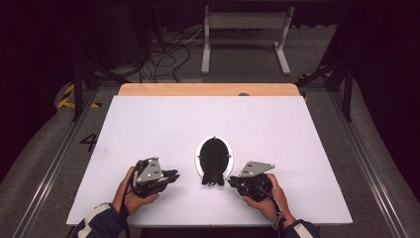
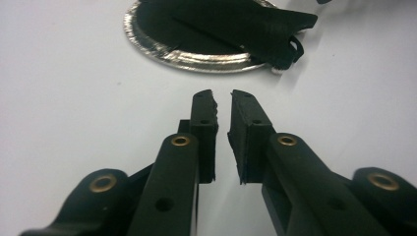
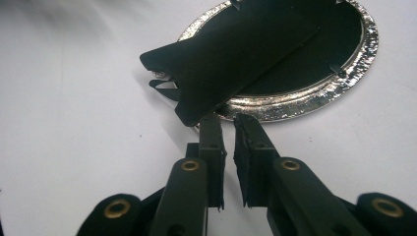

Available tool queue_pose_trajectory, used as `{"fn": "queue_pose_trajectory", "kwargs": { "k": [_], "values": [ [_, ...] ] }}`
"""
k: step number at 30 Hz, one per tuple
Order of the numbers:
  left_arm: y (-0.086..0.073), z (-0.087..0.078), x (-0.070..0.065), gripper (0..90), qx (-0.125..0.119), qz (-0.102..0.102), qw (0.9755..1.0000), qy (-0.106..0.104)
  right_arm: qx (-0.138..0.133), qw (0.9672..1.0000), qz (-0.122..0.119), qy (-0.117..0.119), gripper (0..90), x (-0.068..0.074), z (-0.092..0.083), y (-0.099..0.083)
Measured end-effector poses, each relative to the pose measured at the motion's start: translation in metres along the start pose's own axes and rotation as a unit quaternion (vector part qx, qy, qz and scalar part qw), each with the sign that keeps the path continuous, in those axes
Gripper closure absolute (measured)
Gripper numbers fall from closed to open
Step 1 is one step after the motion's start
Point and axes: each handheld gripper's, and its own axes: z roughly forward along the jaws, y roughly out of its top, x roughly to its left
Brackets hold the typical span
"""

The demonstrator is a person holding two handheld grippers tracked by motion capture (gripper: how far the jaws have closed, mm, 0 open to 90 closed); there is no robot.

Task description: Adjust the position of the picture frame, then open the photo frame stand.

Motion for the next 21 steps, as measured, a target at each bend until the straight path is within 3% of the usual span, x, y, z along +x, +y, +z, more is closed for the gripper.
{"fn": "queue_pose_trajectory", "kwargs": {
  "k": [8,13,21],
  "values": [
    [-0.028,-0.027,0.007,62.8,-0.002,-0.015,0.9995,0.027,0.011,0.9999,-0.003,0.008,77.1,0.000,0.004,0.001],
    [-0.045,-0.038,0.003,44.9,0.012,-0.024,0.9980,0.056,0.017,0.9998,-0.004,0.014,72.8,0.000,0.003,0.004],
    [-0.053,-0.043,0.009,33.8,0.015,-0.050,0.9957,0.076,0.032,0.9991,-0.005,0.026,71.6,0.001,0.007,0.006]
  ]
}}
